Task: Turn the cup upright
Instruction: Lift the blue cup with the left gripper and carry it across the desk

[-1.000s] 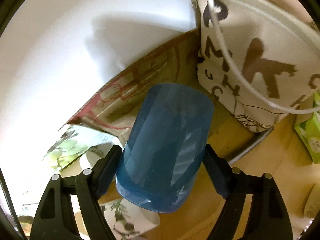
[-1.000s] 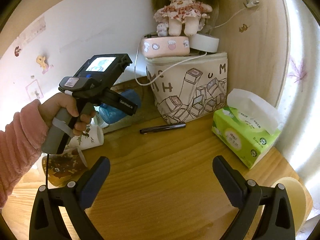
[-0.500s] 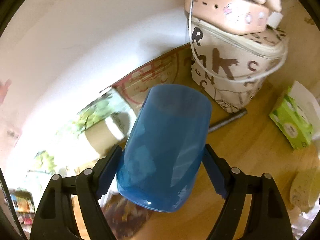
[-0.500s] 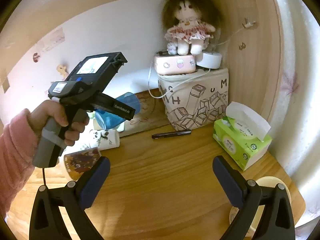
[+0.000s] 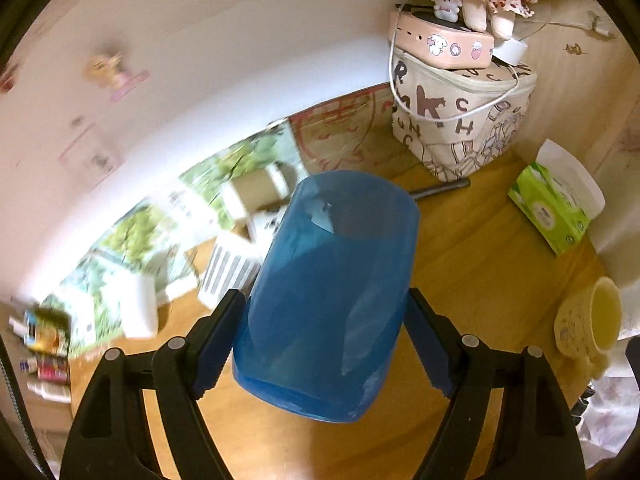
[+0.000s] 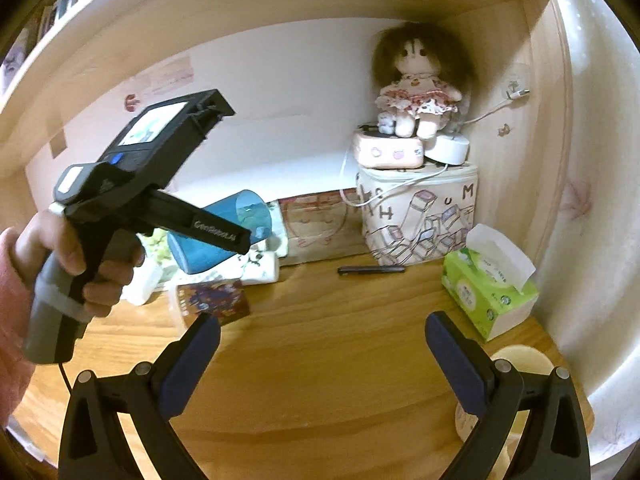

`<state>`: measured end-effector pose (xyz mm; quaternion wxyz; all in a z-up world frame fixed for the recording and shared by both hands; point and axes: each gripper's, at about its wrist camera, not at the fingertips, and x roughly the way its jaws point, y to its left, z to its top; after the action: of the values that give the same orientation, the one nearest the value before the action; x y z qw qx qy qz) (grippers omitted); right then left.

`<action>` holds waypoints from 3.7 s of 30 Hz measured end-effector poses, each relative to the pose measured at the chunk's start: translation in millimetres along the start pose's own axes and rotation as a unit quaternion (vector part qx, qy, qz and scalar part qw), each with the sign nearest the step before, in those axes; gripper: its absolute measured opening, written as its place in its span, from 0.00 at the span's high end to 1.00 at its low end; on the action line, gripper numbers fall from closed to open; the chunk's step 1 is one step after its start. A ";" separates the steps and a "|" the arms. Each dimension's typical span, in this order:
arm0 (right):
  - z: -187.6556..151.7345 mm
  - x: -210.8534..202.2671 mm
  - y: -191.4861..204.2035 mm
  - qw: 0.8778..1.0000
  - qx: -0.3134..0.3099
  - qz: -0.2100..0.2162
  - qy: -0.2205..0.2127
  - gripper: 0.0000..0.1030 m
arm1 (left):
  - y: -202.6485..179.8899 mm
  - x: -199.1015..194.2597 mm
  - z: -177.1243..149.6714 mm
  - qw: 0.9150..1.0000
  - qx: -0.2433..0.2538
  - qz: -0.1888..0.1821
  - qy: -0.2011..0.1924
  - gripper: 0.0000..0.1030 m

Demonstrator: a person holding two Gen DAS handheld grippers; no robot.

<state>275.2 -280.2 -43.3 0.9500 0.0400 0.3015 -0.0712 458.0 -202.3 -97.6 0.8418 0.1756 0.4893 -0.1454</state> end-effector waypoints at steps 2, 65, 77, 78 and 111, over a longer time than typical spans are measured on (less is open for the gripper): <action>-2.4 -5.1 2.2 1.000 0.002 0.008 0.006 0.00 | 5.6 -10.6 -13.9 1.000 -0.009 0.006 0.003 0.20; -51.8 -10.3 70.0 0.976 -0.048 0.131 0.165 0.00 | 107.3 -4.0 -251.7 0.941 -0.313 -0.125 0.039 0.29; -59.7 -3.5 98.4 0.970 -0.066 0.141 0.184 0.00 | 126.8 -16.4 -290.4 0.935 -0.329 -0.131 -0.001 0.29; -60.4 -3.6 100.9 0.970 -0.067 0.142 0.185 0.00 | 129.7 -16.3 -293.7 0.932 -0.335 -0.136 -0.003 0.29; -65.9 18.3 154.3 0.955 -0.101 0.182 0.213 0.00 | 185.4 4.9 -315.3 0.900 -0.408 -0.154 0.026 0.17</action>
<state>277.3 -122.2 -102.5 0.8596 0.0123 0.4901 0.1441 293.9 101.5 -218.3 0.7939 -0.2569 0.5482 -0.0566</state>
